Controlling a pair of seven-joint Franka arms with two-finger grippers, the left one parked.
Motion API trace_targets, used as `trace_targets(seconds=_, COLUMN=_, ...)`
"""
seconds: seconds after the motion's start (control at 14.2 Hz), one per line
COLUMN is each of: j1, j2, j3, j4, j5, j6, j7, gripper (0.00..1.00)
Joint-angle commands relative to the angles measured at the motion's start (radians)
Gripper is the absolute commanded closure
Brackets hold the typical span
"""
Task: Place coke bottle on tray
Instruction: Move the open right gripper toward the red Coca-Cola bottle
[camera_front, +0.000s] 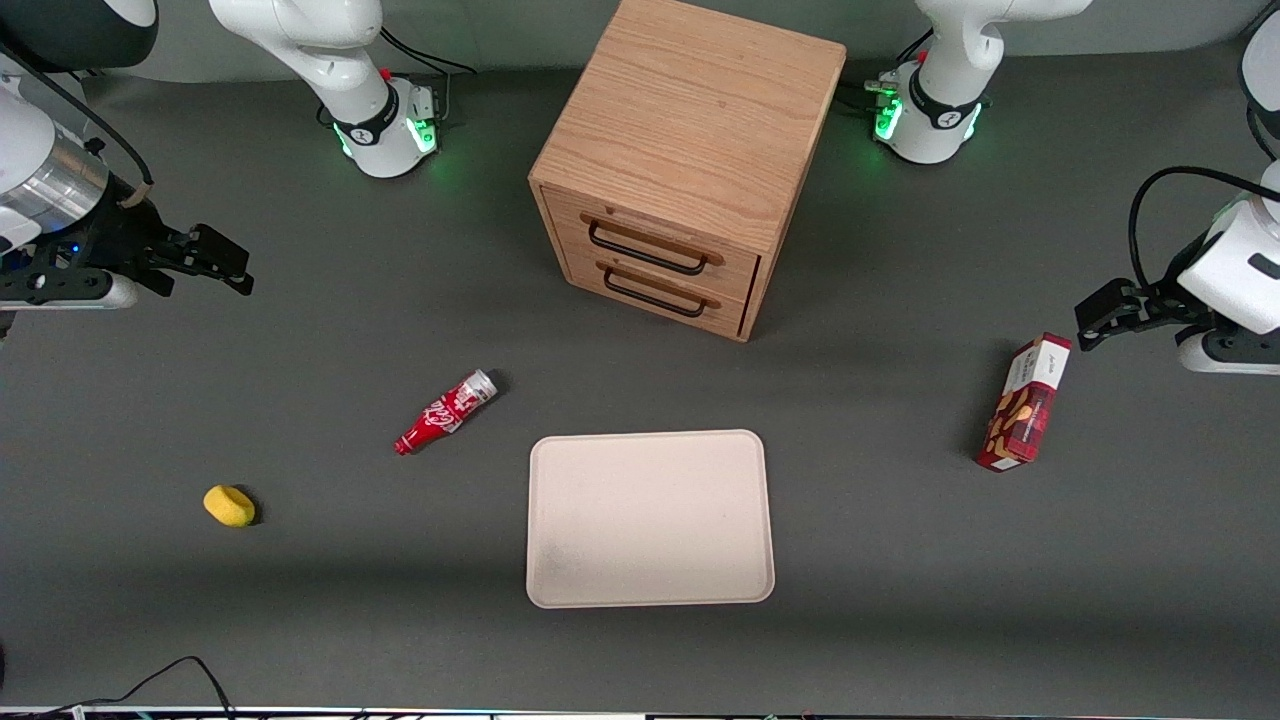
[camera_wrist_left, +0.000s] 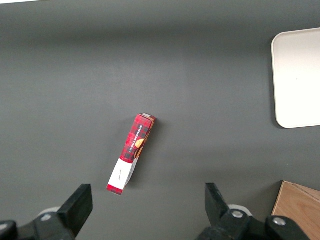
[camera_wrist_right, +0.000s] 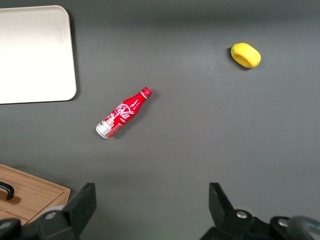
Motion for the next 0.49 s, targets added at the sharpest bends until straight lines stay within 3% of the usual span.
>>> trace_targets(seconds=0.0, j1=-0.001, j2=0.007, j3=0.007, j4=0.014, j5=-0.016, j6=-0.022, j7=-0.022, gripper=0.0)
trace_targets(seconds=0.42, j1=0.002, j2=0.07, j3=0.006, j4=0.015, j5=-0.01, j6=0.005, j7=0.024, gripper=0.0)
